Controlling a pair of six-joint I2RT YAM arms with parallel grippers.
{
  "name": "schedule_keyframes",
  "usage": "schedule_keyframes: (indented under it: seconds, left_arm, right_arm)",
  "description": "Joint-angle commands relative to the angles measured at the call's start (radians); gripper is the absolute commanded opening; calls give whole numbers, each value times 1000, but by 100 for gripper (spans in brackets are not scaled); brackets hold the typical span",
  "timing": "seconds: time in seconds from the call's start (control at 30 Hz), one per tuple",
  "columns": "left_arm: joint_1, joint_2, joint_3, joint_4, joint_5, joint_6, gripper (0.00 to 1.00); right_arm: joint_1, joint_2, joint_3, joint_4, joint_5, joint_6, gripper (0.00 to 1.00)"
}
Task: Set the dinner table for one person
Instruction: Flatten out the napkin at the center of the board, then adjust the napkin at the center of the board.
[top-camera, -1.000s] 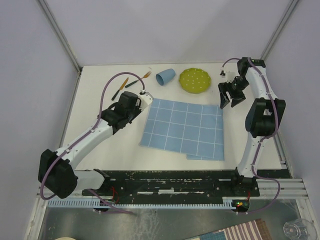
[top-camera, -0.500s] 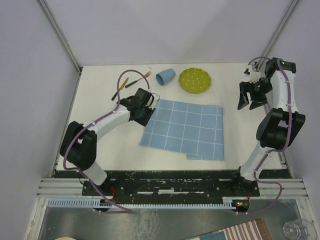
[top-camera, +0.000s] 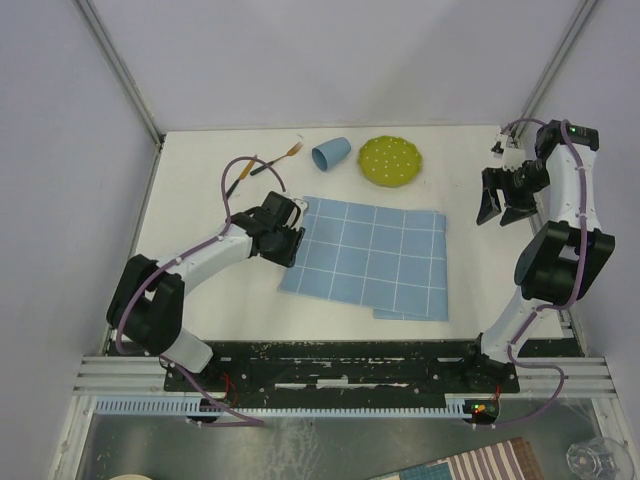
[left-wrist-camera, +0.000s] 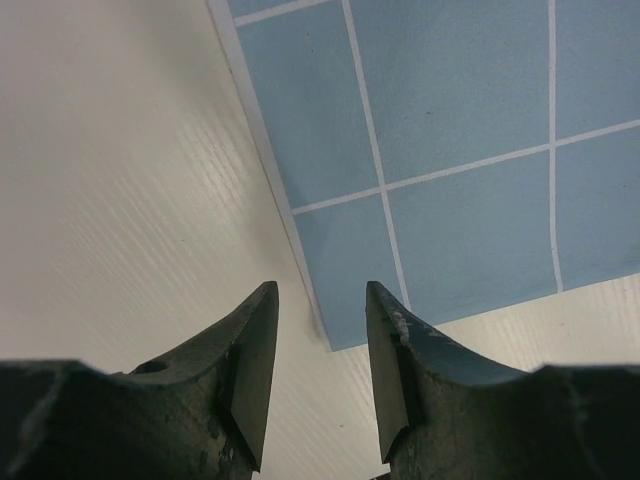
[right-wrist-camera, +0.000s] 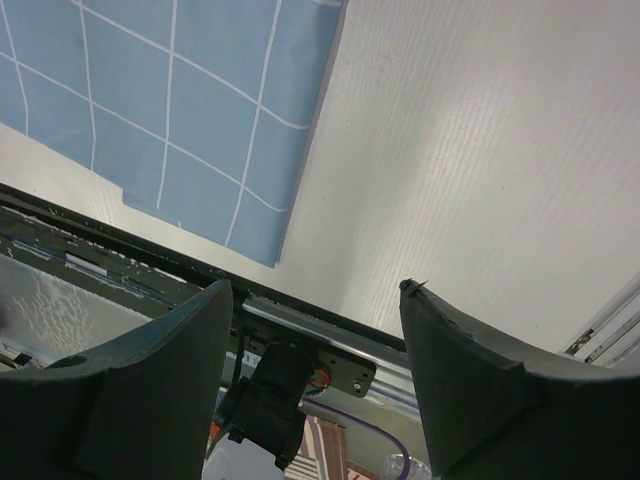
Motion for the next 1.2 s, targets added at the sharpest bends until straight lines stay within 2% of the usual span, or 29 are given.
schedule_keyframes:
  seconds: [0.0, 0.33, 0.9, 1.17]
  left_arm:
    - [-3, -42, -17, 68, 33, -67, 48]
    - [-3, -24, -57, 77, -1, -107, 50]
    - [-1, 157, -20, 44, -62, -160, 51]
    - [-1, 240, 17, 12, -8, -178, 51]
  right_arm:
    - [-2, -21, 7, 1, -40, 25, 76]
    - [-2, -29, 28, -3, -44, 50, 75]
    - [-3, -29, 55, -18, -19, 34, 75]
    - [-5, -37, 59, -21, 11, 13, 75]
